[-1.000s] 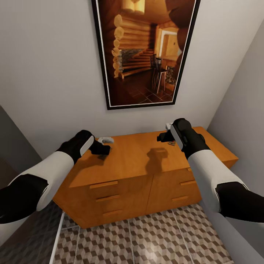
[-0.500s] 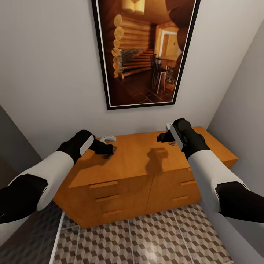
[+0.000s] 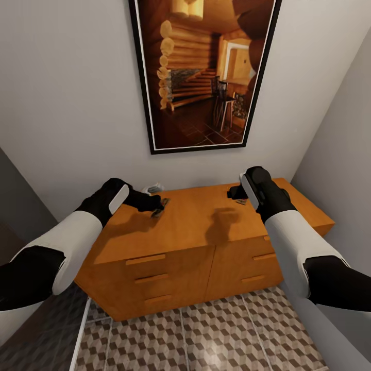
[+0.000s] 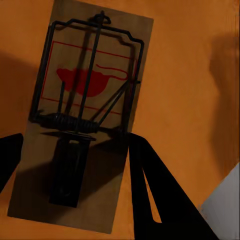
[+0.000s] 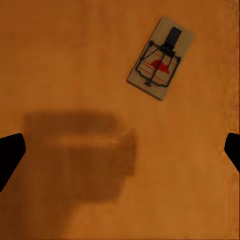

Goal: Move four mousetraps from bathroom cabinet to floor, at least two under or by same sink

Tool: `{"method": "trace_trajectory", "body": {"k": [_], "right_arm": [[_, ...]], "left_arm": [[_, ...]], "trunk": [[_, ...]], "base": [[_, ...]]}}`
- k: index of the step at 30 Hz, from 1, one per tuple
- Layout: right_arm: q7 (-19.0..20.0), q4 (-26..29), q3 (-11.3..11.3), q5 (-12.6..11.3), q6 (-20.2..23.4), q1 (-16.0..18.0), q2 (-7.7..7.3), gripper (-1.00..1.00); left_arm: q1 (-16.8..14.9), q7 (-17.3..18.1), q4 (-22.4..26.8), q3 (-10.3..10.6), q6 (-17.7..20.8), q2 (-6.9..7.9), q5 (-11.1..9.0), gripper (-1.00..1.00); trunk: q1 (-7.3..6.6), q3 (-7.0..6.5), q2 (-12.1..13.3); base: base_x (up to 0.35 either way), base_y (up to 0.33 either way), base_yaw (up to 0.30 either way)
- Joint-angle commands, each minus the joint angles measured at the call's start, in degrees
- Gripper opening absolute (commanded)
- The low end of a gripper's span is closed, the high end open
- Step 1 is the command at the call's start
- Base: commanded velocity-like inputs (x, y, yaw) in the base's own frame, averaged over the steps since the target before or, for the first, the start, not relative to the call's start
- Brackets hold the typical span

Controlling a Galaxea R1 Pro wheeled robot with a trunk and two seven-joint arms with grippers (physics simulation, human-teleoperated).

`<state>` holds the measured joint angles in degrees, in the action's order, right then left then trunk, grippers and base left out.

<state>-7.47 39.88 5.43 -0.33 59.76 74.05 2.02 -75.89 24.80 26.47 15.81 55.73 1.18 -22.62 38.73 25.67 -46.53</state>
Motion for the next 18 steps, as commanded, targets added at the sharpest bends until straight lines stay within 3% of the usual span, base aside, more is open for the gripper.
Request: {"method": "trace_trajectory", "body": {"k": [1,6,18], "right_arm": [[-1.9,0.0,-0.3,-0.2,0.2,0.0,0.0,1.0],[-8.0,0.0,-1.6,-0.4,0.2,0.0,0.0,1.0],[-10.5,0.1,-2.2,-0.4,0.2,0.0,0.0,1.0]], "left_arm": [[0.0,0.5,0.2,-0.4,0.3,0.06,0.2,-1.0],[0.0,0.6,2.6,-2.5,1.5,0.07,-0.3,-1.0],[0.0,0.7,5.3,-3.3,2.0,0.07,-0.8,-1.0]], "trunk": [[0.01,0.07,-0.1],[0.01,0.07,-0.1],[0.01,0.07,-0.1]], "base": [[0.0,0.0,0.0],[0.0,0.0,0.0],[0.0,0.0,0.0]]}}
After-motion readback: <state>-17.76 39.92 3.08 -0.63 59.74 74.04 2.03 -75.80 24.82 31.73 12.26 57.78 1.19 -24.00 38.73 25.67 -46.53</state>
